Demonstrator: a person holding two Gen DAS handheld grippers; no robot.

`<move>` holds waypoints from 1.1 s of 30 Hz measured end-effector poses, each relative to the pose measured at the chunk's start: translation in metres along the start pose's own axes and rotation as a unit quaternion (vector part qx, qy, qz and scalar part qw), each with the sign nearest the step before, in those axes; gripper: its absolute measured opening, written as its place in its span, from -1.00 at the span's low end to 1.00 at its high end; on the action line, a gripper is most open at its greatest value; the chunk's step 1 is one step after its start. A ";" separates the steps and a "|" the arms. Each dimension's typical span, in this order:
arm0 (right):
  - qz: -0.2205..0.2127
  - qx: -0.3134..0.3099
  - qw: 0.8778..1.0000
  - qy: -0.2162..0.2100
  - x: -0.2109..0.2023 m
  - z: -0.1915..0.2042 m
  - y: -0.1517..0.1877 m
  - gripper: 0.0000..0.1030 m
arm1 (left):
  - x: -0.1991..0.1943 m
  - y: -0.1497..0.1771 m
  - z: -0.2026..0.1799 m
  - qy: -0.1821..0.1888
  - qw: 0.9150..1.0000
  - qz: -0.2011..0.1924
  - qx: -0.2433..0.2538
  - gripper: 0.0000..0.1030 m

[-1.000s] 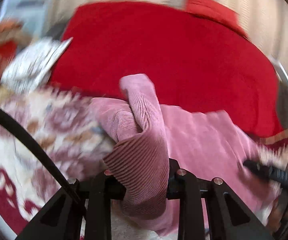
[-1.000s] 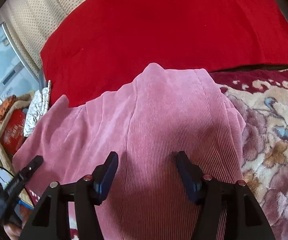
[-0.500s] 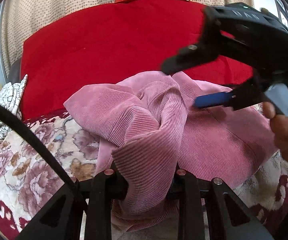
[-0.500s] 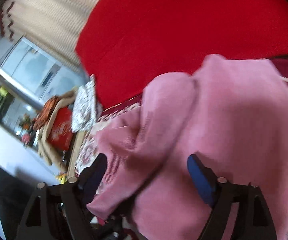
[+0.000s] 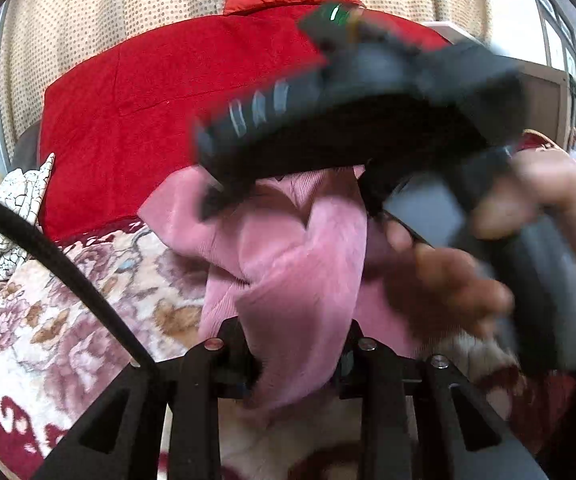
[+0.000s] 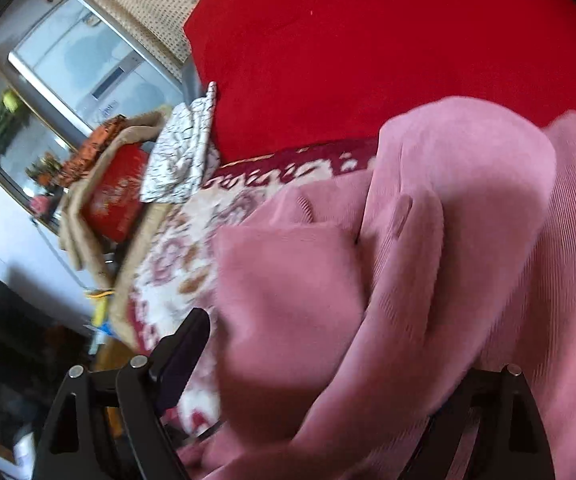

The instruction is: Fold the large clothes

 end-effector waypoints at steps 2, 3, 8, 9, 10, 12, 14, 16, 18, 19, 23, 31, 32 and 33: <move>0.013 -0.002 1.000 0.004 0.005 -0.006 0.002 -0.14 | -0.018 0.006 0.016 0.020 1.000 0.003 -0.018 -0.39; 0.010 0.005 1.000 0.004 0.005 -0.008 0.001 -0.25 | -0.027 0.007 0.028 0.037 0.998 0.005 -0.040 -0.39; -0.026 0.037 0.999 -0.027 -0.005 -0.010 0.000 -0.48 | -0.042 0.009 0.089 0.043 0.987 0.016 -0.151 -0.37; -0.033 0.040 0.998 -0.032 -0.006 -0.007 -0.001 -0.50 | -0.039 0.008 0.094 0.046 0.985 0.025 -0.167 -0.38; -0.039 0.039 0.998 -0.033 -0.010 -0.006 0.000 -0.53 | -0.038 0.006 0.100 0.055 0.982 0.027 -0.180 -0.38; -0.052 0.031 0.998 -0.024 -0.016 -0.004 0.001 -0.54 | -0.045 0.002 0.112 0.087 0.972 0.006 -0.217 -0.38; -0.056 0.038 0.997 -0.027 -0.019 -0.008 0.002 -0.55 | -0.060 -0.005 0.124 0.135 0.955 -0.038 -0.262 -0.38; -0.052 0.050 0.997 -0.031 -0.018 -0.016 0.004 -0.56 | -0.067 -0.005 0.137 0.164 0.946 -0.041 -0.278 -0.31; -0.053 0.070 0.995 -0.048 -0.018 -0.022 0.007 -0.56 | -0.050 0.001 0.153 0.119 0.948 -0.001 -0.296 -0.31; -0.058 0.078 0.993 -0.060 -0.019 -0.023 0.006 -0.56 | -0.036 0.006 0.159 0.106 0.945 0.023 -0.308 -0.32; -0.089 0.085 0.987 -0.102 -0.033 -0.016 0.002 -0.59 | 0.003 0.011 0.135 0.076 0.958 0.098 -0.259 -0.34; -0.098 0.111 0.981 -0.128 -0.040 -0.025 0.007 -0.64 | 0.030 0.010 0.053 0.115 0.971 0.166 -0.131 -1.00; -0.099 0.118 0.979 -0.135 -0.042 -0.027 0.007 -0.64 | 0.035 0.009 0.057 0.131 0.966 0.164 -0.149 -1.00; -0.102 0.127 0.976 -0.147 -0.046 -0.029 0.007 -0.65 | 0.038 0.007 0.059 0.145 0.963 0.162 -0.163 -1.00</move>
Point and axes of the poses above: each gripper's, at about its wrist camera, not at the fingertips, and x roughly the way its jaws point, z to its left, y to its underside, the point moved 5 cm from there along x, roughly the way its jaws point, and after that the axes turned 5 degrees about -x, right-handed, at the moved point
